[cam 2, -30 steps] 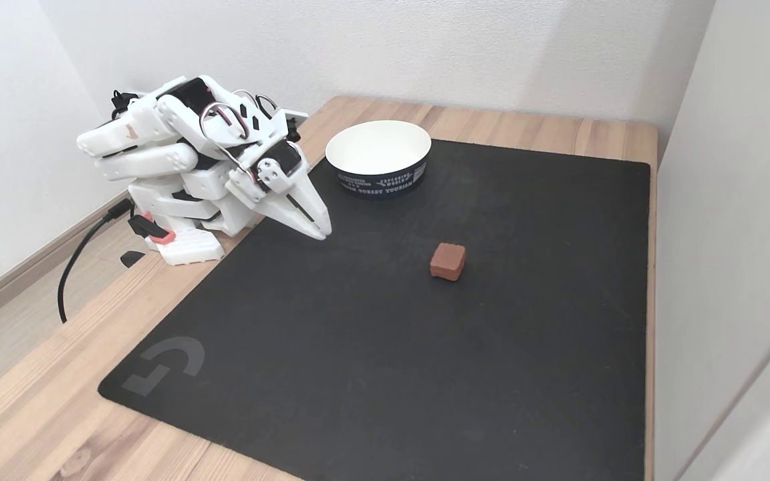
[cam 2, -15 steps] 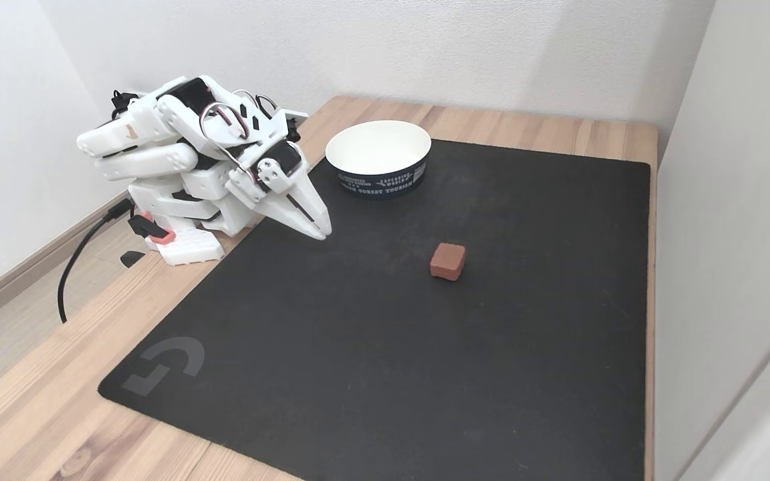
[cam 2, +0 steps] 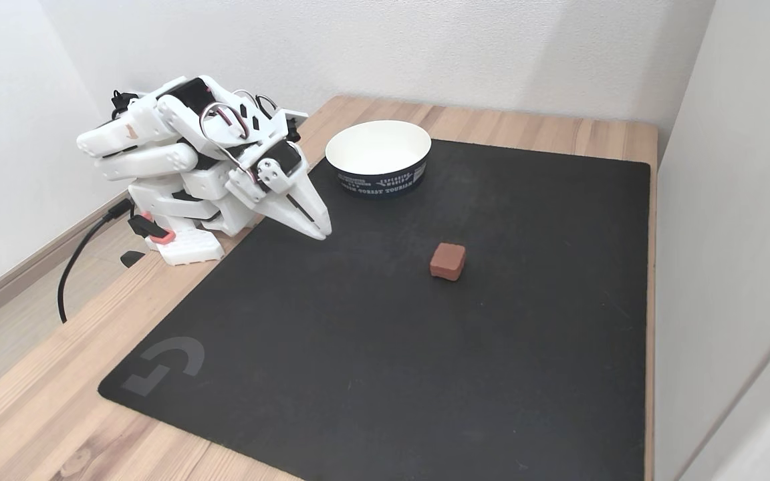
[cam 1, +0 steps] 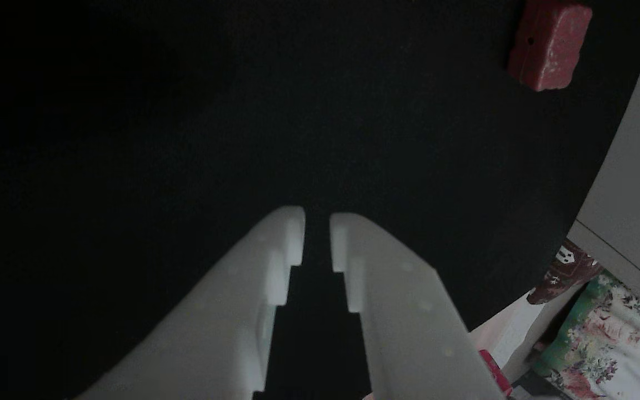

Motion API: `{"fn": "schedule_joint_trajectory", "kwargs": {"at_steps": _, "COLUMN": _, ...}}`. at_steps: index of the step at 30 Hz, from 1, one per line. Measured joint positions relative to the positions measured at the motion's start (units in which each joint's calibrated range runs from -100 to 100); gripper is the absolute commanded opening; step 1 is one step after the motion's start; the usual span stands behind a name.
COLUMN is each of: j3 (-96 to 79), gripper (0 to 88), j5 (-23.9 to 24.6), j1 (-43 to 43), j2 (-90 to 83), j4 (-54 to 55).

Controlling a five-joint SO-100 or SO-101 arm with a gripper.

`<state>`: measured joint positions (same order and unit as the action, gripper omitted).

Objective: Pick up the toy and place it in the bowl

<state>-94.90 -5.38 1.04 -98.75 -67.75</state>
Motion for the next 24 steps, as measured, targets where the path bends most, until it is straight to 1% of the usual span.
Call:
{"fn": "schedule_joint_trajectory", "kwargs": {"at_steps": 4, "j3": 0.2, "gripper": 2.2, "j5": 0.0, "j1": 0.0, "j2": 1.2, "j4": 0.0}}
{"fn": "schedule_joint_trajectory", "kwargs": {"at_steps": 8, "j3": 5.8, "gripper": 2.2, "j5": -0.1, "j1": -0.2, "j2": 7.2, "j4": 0.7}}
{"fn": "schedule_joint_trajectory", "kwargs": {"at_steps": 13, "j3": 15.8, "gripper": 2.2, "j5": -0.1, "j1": 0.0, "j2": 21.6, "j4": 7.6}}
{"fn": "schedule_joint_trajectory", "kwargs": {"at_steps": 14, "j3": 19.7, "gripper": 2.2, "j5": -0.1, "j1": -0.1, "j2": 28.5, "j4": 9.0}}
{"fn": "schedule_joint_trajectory", "kwargs": {"at_steps": 16, "j3": 23.0, "gripper": 2.2, "j5": -0.1, "j1": -0.1, "j2": 33.0, "j4": 9.6}}
{"fn": "schedule_joint_trajectory", "kwargs": {"at_steps": 18, "j3": 29.4, "gripper": 2.2, "j5": -0.1, "j1": 1.7, "j2": 39.0, "j4": 9.7}}
{"fn": "schedule_joint_trajectory", "kwargs": {"at_steps": 19, "j3": 35.7, "gripper": 2.2, "j5": -0.1, "j1": 1.8, "j2": 46.2, "j4": 9.7}}
{"fn": "schedule_joint_trajectory", "kwargs": {"at_steps": 23, "j3": 45.5, "gripper": 2.2, "j5": 0.0, "j1": 3.3, "j2": 57.6, "j4": 9.7}}
{"fn": "schedule_joint_trajectory", "kwargs": {"at_steps": 24, "j3": 50.5, "gripper": 2.2, "j5": 0.0, "j1": 3.2, "j2": 64.5, "j4": 9.7}}
